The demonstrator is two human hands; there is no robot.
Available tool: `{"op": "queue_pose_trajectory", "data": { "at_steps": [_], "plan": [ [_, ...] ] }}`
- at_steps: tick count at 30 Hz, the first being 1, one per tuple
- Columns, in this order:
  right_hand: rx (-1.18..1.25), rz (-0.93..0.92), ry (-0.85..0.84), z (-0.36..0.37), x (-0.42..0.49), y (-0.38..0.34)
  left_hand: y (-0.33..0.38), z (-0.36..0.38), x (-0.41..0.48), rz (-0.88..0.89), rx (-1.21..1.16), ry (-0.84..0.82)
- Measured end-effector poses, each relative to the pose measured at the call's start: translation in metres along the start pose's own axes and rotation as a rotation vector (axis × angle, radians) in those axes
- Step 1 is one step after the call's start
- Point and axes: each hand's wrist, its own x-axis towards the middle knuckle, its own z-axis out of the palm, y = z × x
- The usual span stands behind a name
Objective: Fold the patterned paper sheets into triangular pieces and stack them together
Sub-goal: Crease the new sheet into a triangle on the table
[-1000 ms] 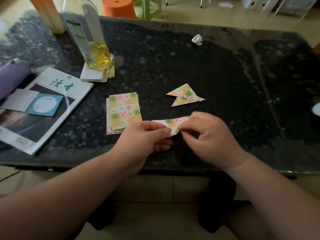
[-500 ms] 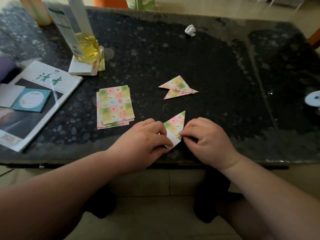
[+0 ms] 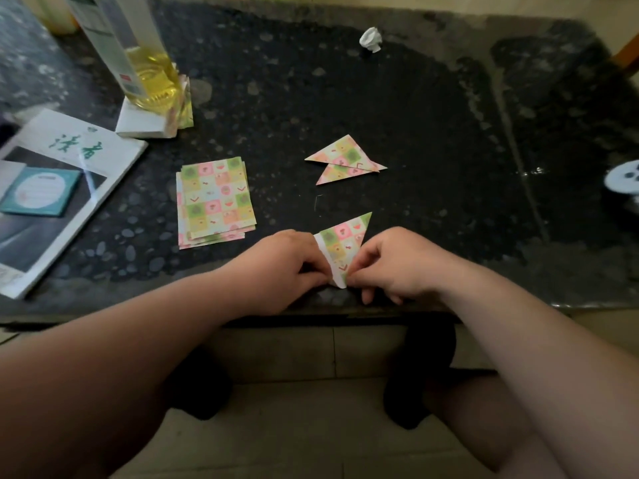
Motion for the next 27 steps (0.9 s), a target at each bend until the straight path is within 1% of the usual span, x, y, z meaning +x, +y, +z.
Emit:
{"op": "queue_pose_trajectory", "data": {
  "at_steps": [4, 7, 13, 20, 27],
  "plan": [
    [0.017, 0.091, -0.013, -0.002, -0.001, -0.010, 0.007, -0.006, 0.009, -0.133, -0.055, -0.011],
    [0.060, 0.141, -0.004, -0.002, 0.000, -0.014, 0.010, -0.006, 0.012, -0.192, -0.104, -0.011],
    [0.071, 0.152, -0.001, -0.001, 0.001, -0.014, 0.013, -0.011, 0.013, -0.245, -0.123, -0.010],
    [0.056, 0.145, -0.007, -0.001, 0.004, -0.013, 0.017, -0.008, 0.018, -0.315, -0.196, 0.089],
    [-0.012, 0.129, -0.019, -0.003, 0.003, -0.014, 0.020, -0.004, 0.018, -0.333, -0.184, 0.139]
  ]
}}
